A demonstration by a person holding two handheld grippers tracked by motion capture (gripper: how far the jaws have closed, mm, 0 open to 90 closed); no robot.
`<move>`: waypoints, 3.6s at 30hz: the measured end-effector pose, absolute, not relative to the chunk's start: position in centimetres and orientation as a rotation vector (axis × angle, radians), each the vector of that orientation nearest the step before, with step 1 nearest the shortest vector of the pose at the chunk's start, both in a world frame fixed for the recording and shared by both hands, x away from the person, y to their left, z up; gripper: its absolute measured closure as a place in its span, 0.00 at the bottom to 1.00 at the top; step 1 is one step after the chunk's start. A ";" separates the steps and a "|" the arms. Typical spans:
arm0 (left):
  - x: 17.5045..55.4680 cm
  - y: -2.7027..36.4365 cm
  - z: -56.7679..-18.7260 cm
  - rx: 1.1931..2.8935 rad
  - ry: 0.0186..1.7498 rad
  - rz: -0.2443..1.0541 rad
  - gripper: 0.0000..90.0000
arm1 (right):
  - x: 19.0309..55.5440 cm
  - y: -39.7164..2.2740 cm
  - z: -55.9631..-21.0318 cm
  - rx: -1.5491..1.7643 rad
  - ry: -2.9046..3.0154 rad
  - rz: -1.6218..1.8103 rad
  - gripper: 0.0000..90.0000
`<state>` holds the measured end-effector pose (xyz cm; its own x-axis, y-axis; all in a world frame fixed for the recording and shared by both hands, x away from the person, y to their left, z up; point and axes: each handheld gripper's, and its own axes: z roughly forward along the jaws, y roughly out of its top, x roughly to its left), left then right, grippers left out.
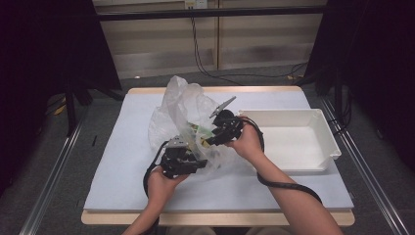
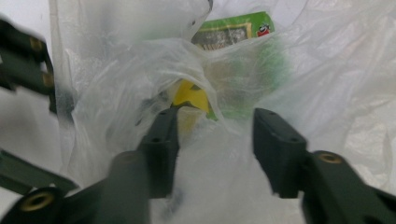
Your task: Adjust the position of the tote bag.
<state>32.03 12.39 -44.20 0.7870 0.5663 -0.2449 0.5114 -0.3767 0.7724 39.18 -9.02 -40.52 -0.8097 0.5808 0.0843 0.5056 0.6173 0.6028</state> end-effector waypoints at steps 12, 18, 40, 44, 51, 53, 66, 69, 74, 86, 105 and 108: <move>33.7 15.4 -42.9 1.967 0.913 0.161 0.30 | 38.7 -8.6 -41.4 0.887 2.806 0.923 0.97; 34.5 16.8 -42.4 1.917 0.980 0.199 0.28 | 38.4 -8.5 -41.5 0.859 2.810 0.924 0.99; 35.0 21.1 -42.0 1.903 1.113 0.262 1.00 | 38.2 -8.4 -41.9 0.826 2.839 0.892 1.00; 34.5 22.2 -43.3 1.930 1.157 0.222 1.00 | 38.4 -8.7 -41.8 0.852 2.836 0.883 1.00; 33.5 23.7 -44.7 2.042 1.193 0.211 1.00 | 38.8 -9.2 -41.9 0.872 2.821 0.882 1.00; 33.2 24.1 -45.3 2.061 1.210 0.205 1.00 | 38.9 -9.3 -42.1 0.880 2.814 0.877 1.00; 33.0 23.5 -46.0 2.079 1.206 0.166 1.00 | 38.8 -10.3 -41.9 0.924 2.769 0.867 0.88; 33.0 23.3 -45.9 2.075 1.205 0.158 1.00 | 38.6 -10.7 -41.3 0.945 2.751 0.888 0.81; 33.0 23.2 -45.7 2.066 1.197 0.169 1.00 | 38.2 -11.4 -39.7 0.967 2.703 0.927 0.62; 32.8 22.6 -45.7 2.076 1.184 0.157 1.00 | 37.3 -10.1 -36.9 0.884 2.664 1.033 0.36; 32.2 22.0 -45.9 2.113 1.131 0.108 1.00 | 38.4 -0.7 -43.5 0.752 2.736 1.081 0.15; 32.3 22.4 -45.7 2.098 1.128 0.116 1.00 | 38.4 -0.3 -44.7 0.749 2.741 1.073 0.18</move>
